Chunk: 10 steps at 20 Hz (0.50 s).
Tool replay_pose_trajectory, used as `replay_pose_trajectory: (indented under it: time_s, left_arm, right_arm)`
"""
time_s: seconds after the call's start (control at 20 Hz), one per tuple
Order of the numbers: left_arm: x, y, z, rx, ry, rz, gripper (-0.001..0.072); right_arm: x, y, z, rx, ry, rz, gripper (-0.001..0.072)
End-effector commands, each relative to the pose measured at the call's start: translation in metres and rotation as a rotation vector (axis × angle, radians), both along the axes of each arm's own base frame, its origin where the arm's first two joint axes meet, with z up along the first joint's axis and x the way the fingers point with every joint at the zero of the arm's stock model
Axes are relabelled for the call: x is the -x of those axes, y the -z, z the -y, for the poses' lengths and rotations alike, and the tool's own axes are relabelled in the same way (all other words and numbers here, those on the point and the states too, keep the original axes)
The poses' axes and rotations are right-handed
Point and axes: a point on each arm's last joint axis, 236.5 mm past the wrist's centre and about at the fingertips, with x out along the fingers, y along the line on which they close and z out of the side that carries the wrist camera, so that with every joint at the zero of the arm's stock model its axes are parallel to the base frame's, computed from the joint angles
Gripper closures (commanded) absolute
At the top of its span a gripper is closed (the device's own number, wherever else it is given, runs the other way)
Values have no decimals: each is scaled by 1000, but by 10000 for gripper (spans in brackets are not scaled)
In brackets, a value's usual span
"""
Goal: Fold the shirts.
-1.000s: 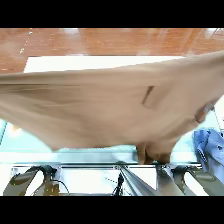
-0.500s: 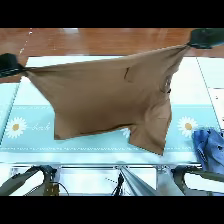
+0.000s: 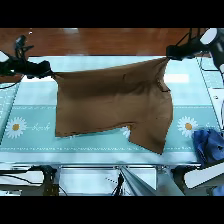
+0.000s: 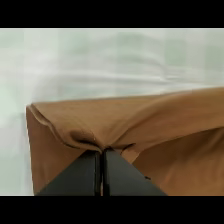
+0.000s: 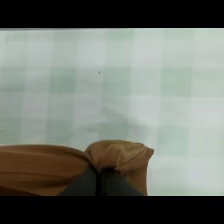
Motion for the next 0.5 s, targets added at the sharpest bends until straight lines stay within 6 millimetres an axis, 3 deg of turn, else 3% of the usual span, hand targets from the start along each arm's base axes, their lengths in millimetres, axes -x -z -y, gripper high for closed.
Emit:
replay_pose_trajectory:
  time_s: [0.0,0.15,0.35,0.45]
  left_arm:
    - [-6,39,1,16,-5,-57,690]
    - [6,49,6,32,21,-115,690]
    - [47,54,24,81,123,-273,689]
    - [53,55,26,91,137,-298,689]
  right_arm:
    - [1,39,0,-25,30,-84,689]
    - [18,50,-1,-23,20,-171,689]
    - [68,55,0,-3,-21,-366,689]
    - [74,57,-3,-7,-25,-393,687]
